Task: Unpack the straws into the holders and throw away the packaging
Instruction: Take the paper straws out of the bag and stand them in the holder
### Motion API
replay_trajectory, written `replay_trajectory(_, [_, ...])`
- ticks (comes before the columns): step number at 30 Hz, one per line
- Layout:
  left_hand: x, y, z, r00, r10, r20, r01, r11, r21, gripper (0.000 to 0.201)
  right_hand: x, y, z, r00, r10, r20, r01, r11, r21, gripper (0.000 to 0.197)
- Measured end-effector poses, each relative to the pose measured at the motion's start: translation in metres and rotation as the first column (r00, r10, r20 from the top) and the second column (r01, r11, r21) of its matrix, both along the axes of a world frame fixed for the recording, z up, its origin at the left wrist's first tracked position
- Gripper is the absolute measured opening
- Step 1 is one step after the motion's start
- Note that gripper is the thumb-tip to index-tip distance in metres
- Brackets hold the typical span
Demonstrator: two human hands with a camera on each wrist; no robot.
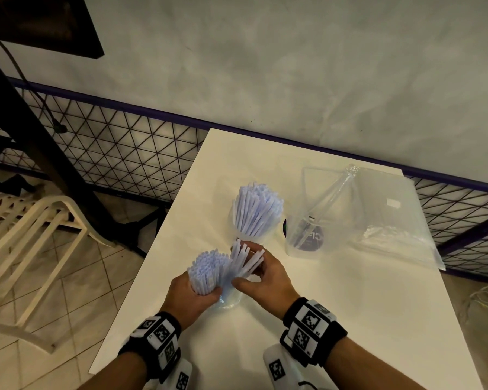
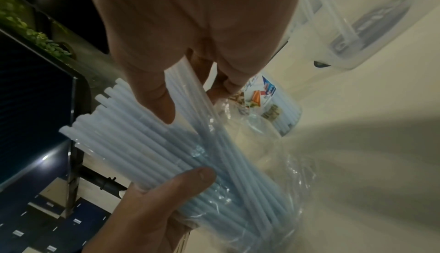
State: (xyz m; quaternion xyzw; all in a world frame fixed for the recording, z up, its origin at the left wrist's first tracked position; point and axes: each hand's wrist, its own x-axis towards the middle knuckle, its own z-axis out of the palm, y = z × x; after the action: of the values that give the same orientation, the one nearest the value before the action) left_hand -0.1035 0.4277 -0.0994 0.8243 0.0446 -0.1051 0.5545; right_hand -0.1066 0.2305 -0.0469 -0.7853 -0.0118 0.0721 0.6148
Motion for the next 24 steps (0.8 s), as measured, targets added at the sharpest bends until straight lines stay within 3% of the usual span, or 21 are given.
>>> replay_trajectory(4, [-0.002,-0.001,0.004,1.000,0.004,0.019,-0.004,1.000,0.001,0.041,0.007,0.002,0.002,0.995,0.097,0.007,-0.097,0.994,-0.053,0.042])
replay_trajectory(7, [-0.003,0.000,0.005,1.000,0.019,0.006,-0.019,1.000,0.006,0.038,0.011,0.003,0.008,0.995,0.091,0.044,-0.084,0.986,-0.142,0.018])
replay_trajectory(11, [-0.004,0.000,0.005,1.000,0.016,0.000,-0.016,0.999,0.038,0.032,0.017,0.001,0.013,0.963,0.140,0.231,-0.047,0.928,-0.369,0.007])
replay_trajectory(14, [-0.004,-0.001,0.007,1.000,0.015,0.006,-0.015,0.998,0.061,0.034,0.021,0.000,0.016,0.953,0.246,0.179,-0.131,0.863,-0.488,0.011])
replay_trajectory(18, [-0.004,-0.001,0.011,0.999,0.031,-0.012,-0.030,0.998,0.057,0.035,0.028,-0.004,0.039,0.949,0.264,0.175,-0.154,0.868,-0.472,0.009])
replay_trajectory(24, [-0.005,-0.002,0.014,0.999,0.047,-0.023,-0.046,0.998,0.039,0.039,0.048,-0.026,0.126,0.939,0.219,0.264,-0.112,0.923,-0.368,0.012])
